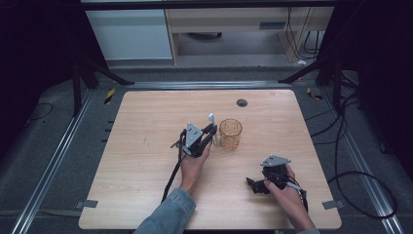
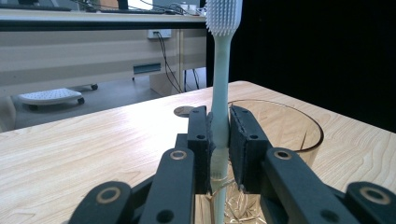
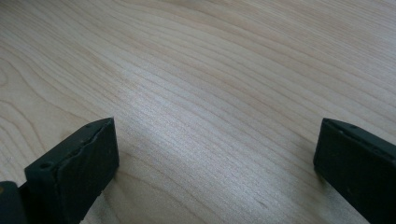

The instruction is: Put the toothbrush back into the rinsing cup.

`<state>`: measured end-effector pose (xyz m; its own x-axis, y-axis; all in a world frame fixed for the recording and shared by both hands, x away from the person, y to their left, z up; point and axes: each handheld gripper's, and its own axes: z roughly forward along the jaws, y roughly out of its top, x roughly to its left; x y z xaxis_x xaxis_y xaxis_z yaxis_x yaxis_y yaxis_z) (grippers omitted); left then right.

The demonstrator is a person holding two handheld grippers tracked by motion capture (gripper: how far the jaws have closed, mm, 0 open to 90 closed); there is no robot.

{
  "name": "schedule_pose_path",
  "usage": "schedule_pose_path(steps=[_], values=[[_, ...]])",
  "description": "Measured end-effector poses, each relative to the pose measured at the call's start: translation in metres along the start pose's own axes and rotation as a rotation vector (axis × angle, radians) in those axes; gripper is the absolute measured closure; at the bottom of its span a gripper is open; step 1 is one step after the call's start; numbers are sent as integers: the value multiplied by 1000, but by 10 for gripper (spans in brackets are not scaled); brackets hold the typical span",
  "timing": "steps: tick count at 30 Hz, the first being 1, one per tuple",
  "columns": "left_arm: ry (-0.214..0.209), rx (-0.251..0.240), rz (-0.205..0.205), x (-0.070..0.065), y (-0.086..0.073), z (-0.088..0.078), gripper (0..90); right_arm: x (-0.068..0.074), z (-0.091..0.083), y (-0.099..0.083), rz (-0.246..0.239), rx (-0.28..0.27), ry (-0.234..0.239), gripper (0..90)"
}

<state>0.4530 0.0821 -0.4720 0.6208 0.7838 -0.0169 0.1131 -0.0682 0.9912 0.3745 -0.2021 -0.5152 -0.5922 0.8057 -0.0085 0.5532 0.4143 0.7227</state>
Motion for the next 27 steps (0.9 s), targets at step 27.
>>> schedule_pose_path(steps=[27], values=[[-9,29,-7,1,-1,0,677,0,0,0,0,0,-1,4]])
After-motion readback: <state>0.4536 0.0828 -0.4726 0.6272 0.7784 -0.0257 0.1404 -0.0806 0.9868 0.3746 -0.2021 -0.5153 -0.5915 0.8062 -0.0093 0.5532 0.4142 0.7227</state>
